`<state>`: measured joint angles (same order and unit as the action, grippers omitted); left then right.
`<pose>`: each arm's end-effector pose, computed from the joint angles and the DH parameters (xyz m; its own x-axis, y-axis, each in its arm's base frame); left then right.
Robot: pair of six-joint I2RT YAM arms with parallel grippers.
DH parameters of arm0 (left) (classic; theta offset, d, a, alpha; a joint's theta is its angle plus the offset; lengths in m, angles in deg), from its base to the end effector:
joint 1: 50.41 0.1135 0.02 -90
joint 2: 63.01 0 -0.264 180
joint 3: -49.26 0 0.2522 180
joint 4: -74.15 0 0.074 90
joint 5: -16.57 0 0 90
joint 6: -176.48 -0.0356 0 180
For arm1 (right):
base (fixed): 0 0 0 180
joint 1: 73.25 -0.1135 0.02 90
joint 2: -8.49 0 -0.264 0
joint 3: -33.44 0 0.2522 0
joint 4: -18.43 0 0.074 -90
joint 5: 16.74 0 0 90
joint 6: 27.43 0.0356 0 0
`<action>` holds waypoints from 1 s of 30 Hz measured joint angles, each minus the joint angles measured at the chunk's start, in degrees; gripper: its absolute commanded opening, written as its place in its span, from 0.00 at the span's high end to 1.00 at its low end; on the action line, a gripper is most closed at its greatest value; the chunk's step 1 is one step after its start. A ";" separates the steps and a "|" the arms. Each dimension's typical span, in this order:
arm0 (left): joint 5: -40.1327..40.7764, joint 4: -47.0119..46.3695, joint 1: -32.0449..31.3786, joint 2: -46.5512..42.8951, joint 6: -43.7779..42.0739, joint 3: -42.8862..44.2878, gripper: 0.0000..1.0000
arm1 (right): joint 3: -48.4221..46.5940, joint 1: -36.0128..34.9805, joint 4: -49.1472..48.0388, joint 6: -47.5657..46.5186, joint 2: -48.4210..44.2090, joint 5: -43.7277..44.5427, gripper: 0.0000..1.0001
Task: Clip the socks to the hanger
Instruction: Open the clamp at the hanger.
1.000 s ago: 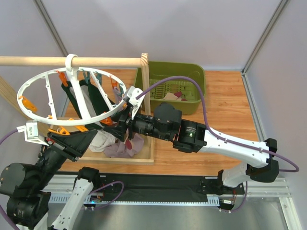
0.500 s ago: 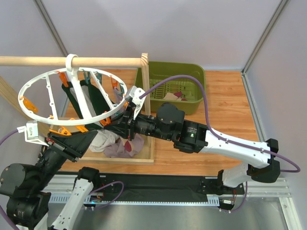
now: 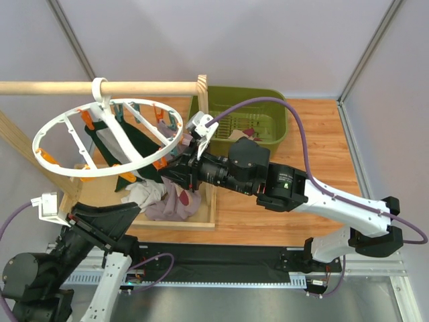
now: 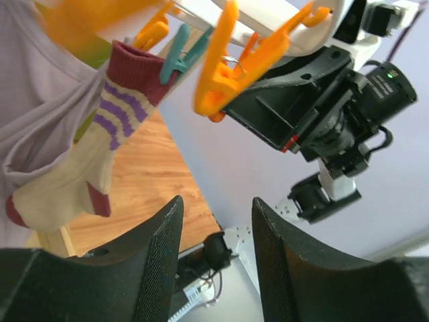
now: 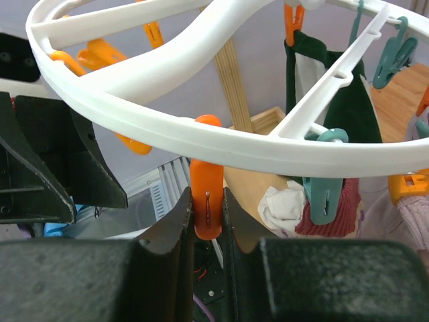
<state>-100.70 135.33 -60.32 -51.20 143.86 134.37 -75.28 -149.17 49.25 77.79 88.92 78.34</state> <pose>-0.0645 -0.0053 0.4313 -0.3890 -0.6920 -0.6081 0.4945 0.4000 -0.7716 0.0779 0.2975 0.4885 -0.2584 0.0448 -0.9650 -0.9087 0.3279 0.2585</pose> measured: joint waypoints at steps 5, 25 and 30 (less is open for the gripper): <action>-8.68 3.80 11.58 0.07 1.53 3.67 0.46 | -1.73 0.00 2.99 -0.04 -0.07 1.44 1.00; -26.27 5.53 26.99 18.27 0.74 22.77 0.41 | -5.53 0.00 11.58 -0.74 -0.26 1.25 1.00; -26.86 9.27 26.47 22.32 -2.03 27.87 0.41 | -7.98 -0.02 13.66 -1.36 0.20 1.22 1.00</action>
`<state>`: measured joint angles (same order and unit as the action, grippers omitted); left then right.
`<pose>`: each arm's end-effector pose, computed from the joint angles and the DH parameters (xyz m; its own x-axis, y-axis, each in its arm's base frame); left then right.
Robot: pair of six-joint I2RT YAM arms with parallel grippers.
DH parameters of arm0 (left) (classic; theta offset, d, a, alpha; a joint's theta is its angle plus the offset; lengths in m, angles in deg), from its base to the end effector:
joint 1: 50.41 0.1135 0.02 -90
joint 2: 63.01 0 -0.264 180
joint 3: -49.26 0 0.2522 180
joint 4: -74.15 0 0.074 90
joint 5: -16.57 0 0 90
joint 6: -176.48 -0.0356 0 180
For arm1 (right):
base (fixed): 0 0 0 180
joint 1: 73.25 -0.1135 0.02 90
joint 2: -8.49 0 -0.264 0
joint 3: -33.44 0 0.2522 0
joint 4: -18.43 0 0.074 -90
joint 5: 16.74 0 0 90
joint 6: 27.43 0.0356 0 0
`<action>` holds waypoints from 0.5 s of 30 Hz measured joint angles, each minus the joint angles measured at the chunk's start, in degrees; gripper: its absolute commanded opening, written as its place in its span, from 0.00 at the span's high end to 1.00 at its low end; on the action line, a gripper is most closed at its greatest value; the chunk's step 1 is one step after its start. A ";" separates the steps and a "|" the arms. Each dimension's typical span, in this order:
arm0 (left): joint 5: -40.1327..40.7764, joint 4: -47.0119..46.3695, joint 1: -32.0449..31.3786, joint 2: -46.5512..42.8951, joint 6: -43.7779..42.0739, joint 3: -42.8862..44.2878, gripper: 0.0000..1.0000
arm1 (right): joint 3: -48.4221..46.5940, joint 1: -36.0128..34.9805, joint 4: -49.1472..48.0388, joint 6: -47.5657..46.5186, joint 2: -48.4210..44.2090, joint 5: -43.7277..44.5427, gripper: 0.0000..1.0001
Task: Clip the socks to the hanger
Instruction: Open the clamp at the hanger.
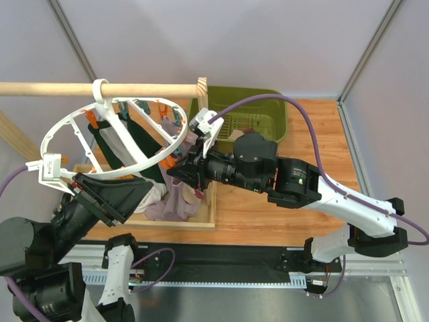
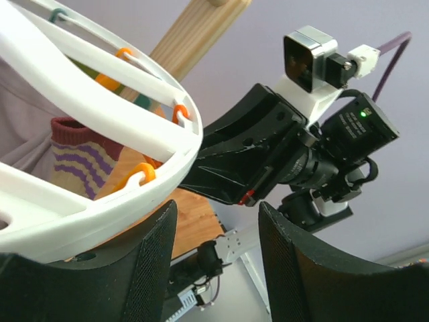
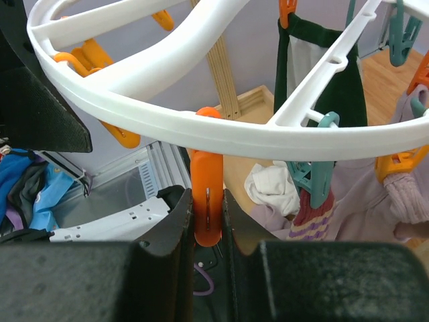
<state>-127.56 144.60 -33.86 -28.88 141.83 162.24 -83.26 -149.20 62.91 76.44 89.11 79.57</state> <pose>-0.0454 -0.0436 0.5229 -0.4152 -0.6262 -0.6598 0.4572 0.4834 -0.7465 0.0740 0.2794 0.5065 -0.2592 -0.0545 -0.9643 -0.9020 0.3706 0.2216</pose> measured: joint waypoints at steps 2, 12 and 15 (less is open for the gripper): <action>0.09 2.05 -1.68 2.01 -1.92 3.21 0.41 | -0.66 0.00 0.17 -0.17 0.39 0.00 1.00; 0.46 6.12 -4.94 4.72 -7.72 1.81 0.40 | -1.07 -0.13 0.79 0.83 2.97 -0.46 1.00; 1.18 5.62 -4.87 -0.15 -7.21 -5.31 0.40 | -1.27 -0.52 1.18 1.75 3.52 -0.46 1.00</action>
<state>-126.38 150.22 -38.73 -29.04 134.62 156.93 -84.52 -149.72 64.09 78.18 92.63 79.11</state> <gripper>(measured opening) 0.597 0.158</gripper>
